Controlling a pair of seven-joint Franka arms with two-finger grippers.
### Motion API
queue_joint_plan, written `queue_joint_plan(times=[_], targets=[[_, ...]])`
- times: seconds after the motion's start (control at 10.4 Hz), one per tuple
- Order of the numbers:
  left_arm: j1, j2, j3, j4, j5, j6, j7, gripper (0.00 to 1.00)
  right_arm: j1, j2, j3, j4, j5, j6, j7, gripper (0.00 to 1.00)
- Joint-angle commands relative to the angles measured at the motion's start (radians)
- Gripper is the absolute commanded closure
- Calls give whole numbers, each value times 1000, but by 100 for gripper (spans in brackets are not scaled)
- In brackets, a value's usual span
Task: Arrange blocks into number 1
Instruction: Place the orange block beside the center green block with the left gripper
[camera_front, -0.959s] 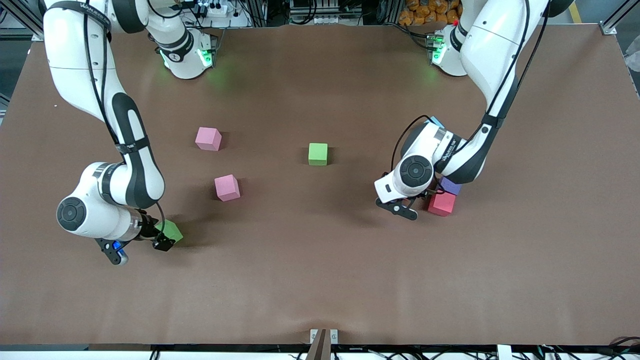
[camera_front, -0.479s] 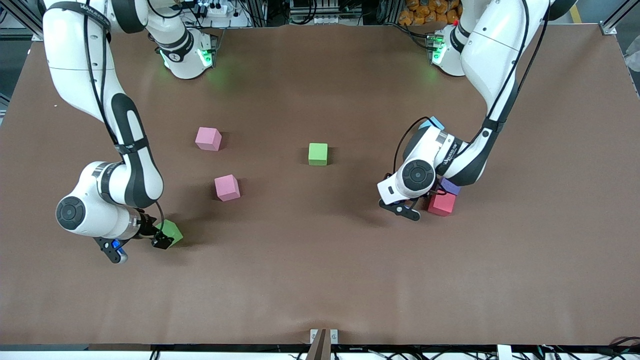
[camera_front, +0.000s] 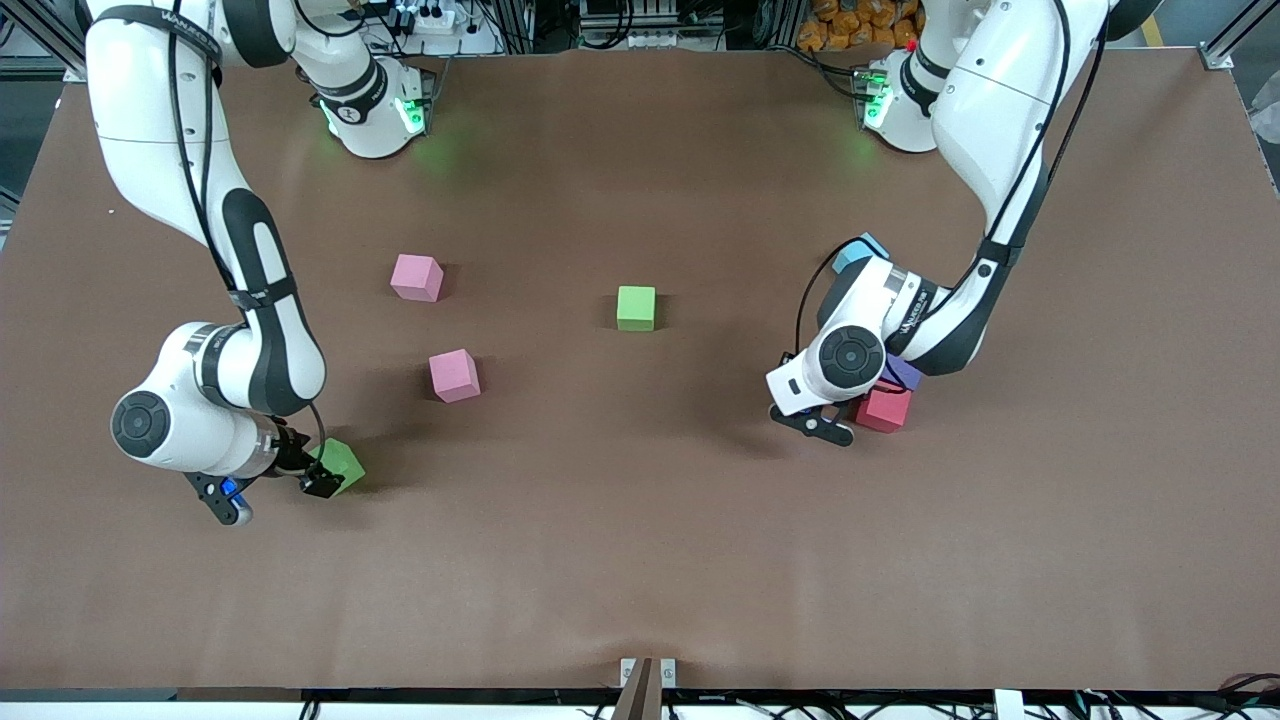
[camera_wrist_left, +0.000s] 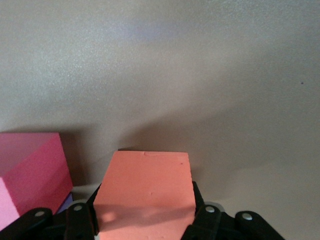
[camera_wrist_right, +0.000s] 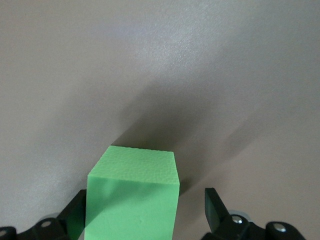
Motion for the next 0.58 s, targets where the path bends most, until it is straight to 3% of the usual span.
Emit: queue_joint_plan(times=[0.0,0.29,0.48], targets=[[-14,-55,-44,0,5,-58,-125,100,13,15,-20,-6,41,38,-23,0],[-10,-130,-185,-4,-51,-143,-390,100,13,22,-20,-3,58,47,-23,4],[-7,-141,-326,-4,-55,-189,-594,100,13,22,-21,-3,64,47,-23,19]])
